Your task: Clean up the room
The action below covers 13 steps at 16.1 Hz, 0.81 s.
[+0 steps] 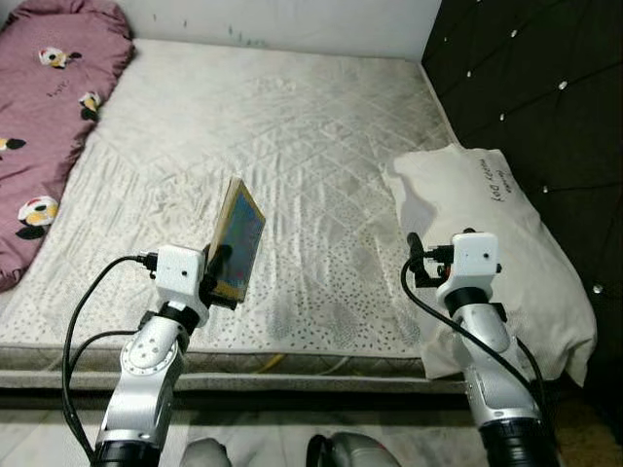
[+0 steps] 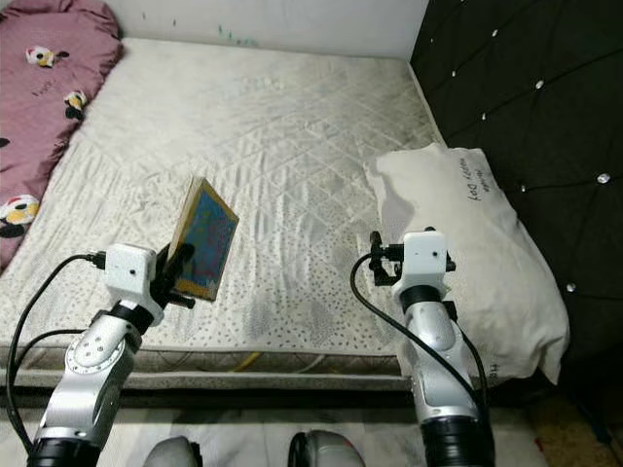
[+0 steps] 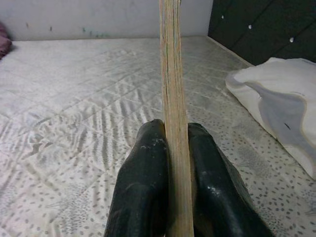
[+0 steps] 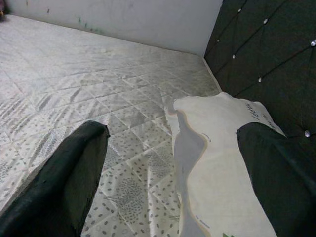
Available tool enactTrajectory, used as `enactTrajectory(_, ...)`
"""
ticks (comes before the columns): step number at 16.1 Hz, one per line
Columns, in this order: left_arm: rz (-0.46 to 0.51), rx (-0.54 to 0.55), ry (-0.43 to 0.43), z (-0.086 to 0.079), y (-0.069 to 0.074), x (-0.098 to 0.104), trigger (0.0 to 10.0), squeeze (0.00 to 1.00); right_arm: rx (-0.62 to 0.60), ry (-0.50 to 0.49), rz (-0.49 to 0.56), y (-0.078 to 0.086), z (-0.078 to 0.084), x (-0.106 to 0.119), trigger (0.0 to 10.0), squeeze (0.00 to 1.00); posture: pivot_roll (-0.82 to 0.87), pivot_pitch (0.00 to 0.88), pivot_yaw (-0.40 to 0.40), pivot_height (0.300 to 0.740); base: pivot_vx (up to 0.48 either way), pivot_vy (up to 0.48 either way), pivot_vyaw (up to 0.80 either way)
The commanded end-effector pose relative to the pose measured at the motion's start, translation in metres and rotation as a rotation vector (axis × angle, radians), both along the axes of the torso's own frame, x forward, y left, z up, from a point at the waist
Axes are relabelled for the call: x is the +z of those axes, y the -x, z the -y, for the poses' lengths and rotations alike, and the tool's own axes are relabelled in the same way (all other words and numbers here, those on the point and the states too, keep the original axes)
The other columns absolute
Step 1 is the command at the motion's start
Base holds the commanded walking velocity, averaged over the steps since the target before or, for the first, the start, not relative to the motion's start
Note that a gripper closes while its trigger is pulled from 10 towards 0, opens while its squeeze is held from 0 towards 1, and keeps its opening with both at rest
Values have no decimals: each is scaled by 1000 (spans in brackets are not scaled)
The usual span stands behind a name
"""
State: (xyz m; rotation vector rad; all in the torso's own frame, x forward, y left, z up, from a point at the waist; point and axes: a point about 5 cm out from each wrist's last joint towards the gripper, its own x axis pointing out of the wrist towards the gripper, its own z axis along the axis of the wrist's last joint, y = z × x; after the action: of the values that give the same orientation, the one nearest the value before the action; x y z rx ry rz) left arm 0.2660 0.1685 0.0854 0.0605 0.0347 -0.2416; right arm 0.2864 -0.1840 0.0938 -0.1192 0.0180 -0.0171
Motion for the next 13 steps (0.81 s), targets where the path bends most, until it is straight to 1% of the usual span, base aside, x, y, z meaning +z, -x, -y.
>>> enactTrajectory(1, 41, -7, -4, 2, -3, 8, 10000, 0, -4, -1, -2, -1, 3, 0, 10000, 0, -16, 89, -63, 740, 0, -326, 0)
enactTrajectory(7, 39, -8, -2, 2, -3, 8, 10000, 0, 0, 4, -5, -1, 2, -1, 10000, 0, -17, 93, -64, 740, 0, -322, 0)
enactTrajectory(8, 38, -7, 1, 3, -3, 8, 10000, 0, -1, 5, -6, 0, 2, -1, 10000, 0, -18, 95, -64, 740, 0, 0, 0)
enactTrajectory(9, 36, -2, 25, 3, -3, 8, 10000, 0, -1, 4, -7, 0, 3, -2, 10000, 0, -18, 95, -64, 740, 0, 0, 0)
enactTrajectory(13, 44, -19, 23, 3, -2, 9, 10000, 0, -2, 3, -8, 0, 3, -2, 10000, 0, -19, 97, -65, 740, 0, 0, 0)
